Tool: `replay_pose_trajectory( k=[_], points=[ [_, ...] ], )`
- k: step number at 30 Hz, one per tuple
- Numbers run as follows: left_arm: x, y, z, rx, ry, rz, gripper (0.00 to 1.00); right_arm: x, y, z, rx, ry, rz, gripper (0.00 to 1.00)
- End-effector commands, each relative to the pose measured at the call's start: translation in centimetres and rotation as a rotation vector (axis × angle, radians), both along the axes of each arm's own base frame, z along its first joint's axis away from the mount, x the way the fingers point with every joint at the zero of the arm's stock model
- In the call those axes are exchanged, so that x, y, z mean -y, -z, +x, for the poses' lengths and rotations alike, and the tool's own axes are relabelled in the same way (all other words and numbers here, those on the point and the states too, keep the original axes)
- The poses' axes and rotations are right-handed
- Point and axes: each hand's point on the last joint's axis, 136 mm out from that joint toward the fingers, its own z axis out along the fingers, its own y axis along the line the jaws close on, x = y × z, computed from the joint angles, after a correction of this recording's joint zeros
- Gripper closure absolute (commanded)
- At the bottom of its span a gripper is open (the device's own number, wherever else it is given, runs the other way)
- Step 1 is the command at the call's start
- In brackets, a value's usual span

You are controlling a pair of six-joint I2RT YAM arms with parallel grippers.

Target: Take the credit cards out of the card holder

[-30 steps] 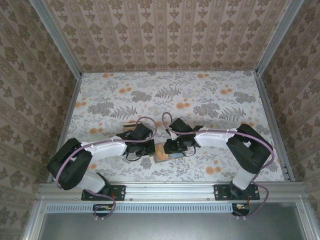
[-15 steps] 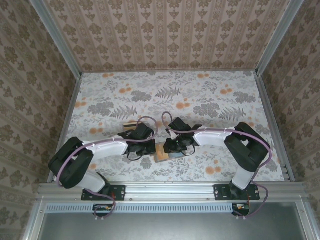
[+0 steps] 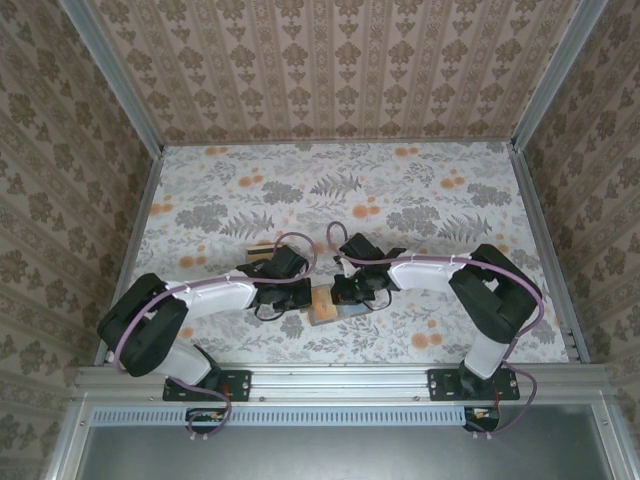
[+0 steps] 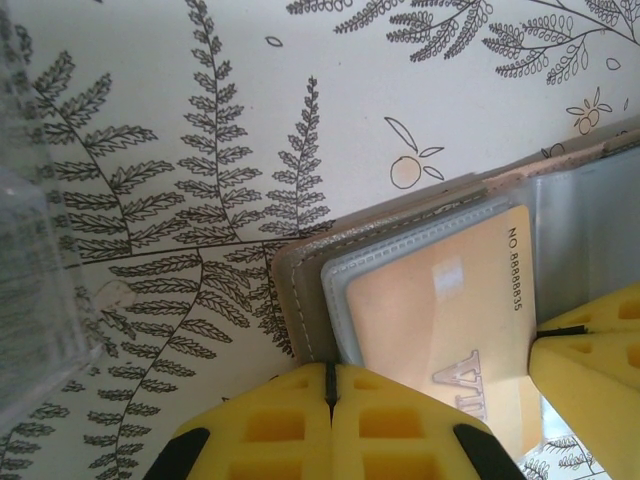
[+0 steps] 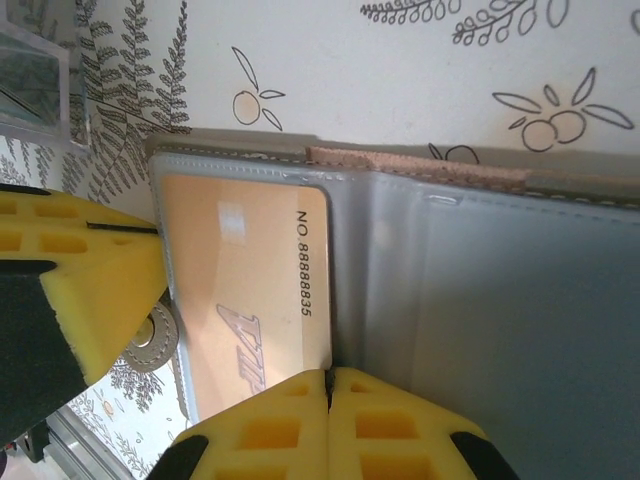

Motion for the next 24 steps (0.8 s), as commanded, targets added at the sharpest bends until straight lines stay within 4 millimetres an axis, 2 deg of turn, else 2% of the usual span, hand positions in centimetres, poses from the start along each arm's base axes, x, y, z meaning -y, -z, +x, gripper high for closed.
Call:
replay_pose_trajectory(
  k=[1,5,10,12,14,22,24],
  points=[
    [-0.7,1.6,-0.9,-0.04,0.019,0.063,1.0,1.1,-0.5,0.2,0.014,0.02,0.011,1.0],
    [-0.9,1.8,-1.0,-0.045,0.016,0.067,1.0,1.6,-0.2,0.1,0.001,0.018,0.007,1.0],
    [-0.6,1.7,-0.9,-0.047,0.02,0.063,1.0,1.1,0.1,0.0,-0.018,0.01,0.032,0.99],
    [-0.5,1.7,-0.9,-0.047,0.027,0.062,1.0,0.9,0.2,0.0,-0.022,0.01,0.04,0.85],
    [-0.3,1.7,-0.9,-0.05,0.033,0.06,1.0,0.6,0.3,0.1,-0.025,0.005,0.052,0.78],
    [0.0,1.7,-0.9,-0.05,0.04,0.059,1.0,-0.3,0.6,0.2,-0.046,-0.004,0.074,0.77],
    [-0.1,1.7,-1.0,-0.053,0.041,0.061,1.0,-0.3,0.7,0.1,-0.049,-0.004,0.073,0.81]
  ],
)
